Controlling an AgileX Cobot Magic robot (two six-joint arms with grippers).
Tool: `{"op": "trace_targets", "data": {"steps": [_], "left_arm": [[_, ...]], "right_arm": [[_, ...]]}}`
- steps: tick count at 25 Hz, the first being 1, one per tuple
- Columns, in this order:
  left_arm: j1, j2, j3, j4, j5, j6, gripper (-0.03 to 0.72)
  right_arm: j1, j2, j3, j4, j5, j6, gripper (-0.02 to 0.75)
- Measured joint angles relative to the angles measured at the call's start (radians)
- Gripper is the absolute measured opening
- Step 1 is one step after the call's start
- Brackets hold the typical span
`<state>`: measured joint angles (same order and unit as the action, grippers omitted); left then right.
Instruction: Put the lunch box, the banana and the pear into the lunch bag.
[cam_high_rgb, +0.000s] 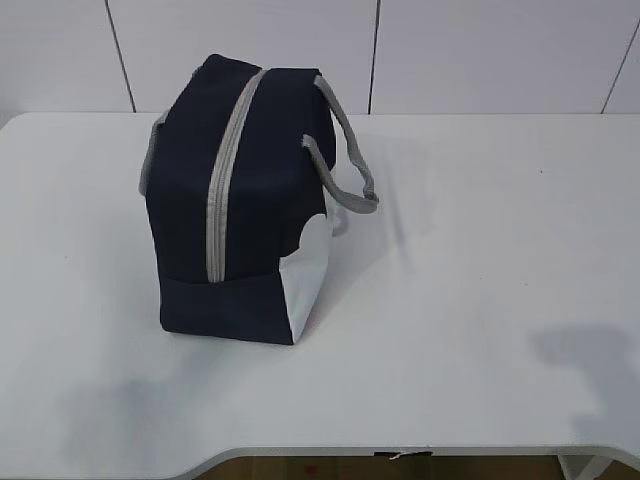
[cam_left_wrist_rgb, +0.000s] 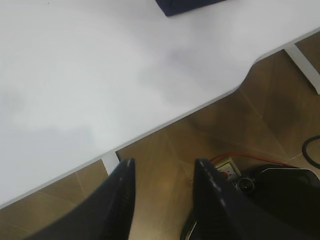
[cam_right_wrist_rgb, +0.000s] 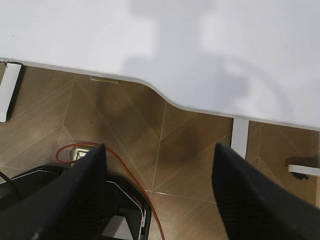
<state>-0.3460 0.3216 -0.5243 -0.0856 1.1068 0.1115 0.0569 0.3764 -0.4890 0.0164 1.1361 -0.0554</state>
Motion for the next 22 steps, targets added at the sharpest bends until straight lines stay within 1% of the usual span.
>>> {"op": "trace_targets", "data": {"steps": [5, 8, 13, 17, 20, 22], "left_arm": [[0.002, -0.005, 0.0, 0.0, 0.0, 0.0, 0.283], [0.035, -0.041, 0.0, 0.0, 0.0, 0.0, 0.274], [0.166, -0.163, 0.0, 0.0, 0.0, 0.0, 0.269], [0.263, -0.258, 0.0, 0.0, 0.0, 0.0, 0.267], [0.301, -0.308, 0.0, 0.0, 0.003, 0.0, 0.263], [0.311, -0.31, 0.002, 0.0, 0.008, 0.0, 0.255]], "right_arm": [[0.0, 0.0, 0.0, -0.002, 0.0, 0.0, 0.524], [0.0, -0.016, 0.0, -0.002, 0.0, 0.0, 0.524], [-0.003, -0.104, 0.0, -0.002, 0.0, 0.0, 0.524], [-0.042, -0.206, 0.0, -0.002, 0.0, 0.0, 0.524], [-0.051, -0.292, 0.0, -0.002, 0.0, 0.0, 0.524], [-0.051, -0.346, 0.0, -0.002, 0.002, 0.0, 0.524]]}}
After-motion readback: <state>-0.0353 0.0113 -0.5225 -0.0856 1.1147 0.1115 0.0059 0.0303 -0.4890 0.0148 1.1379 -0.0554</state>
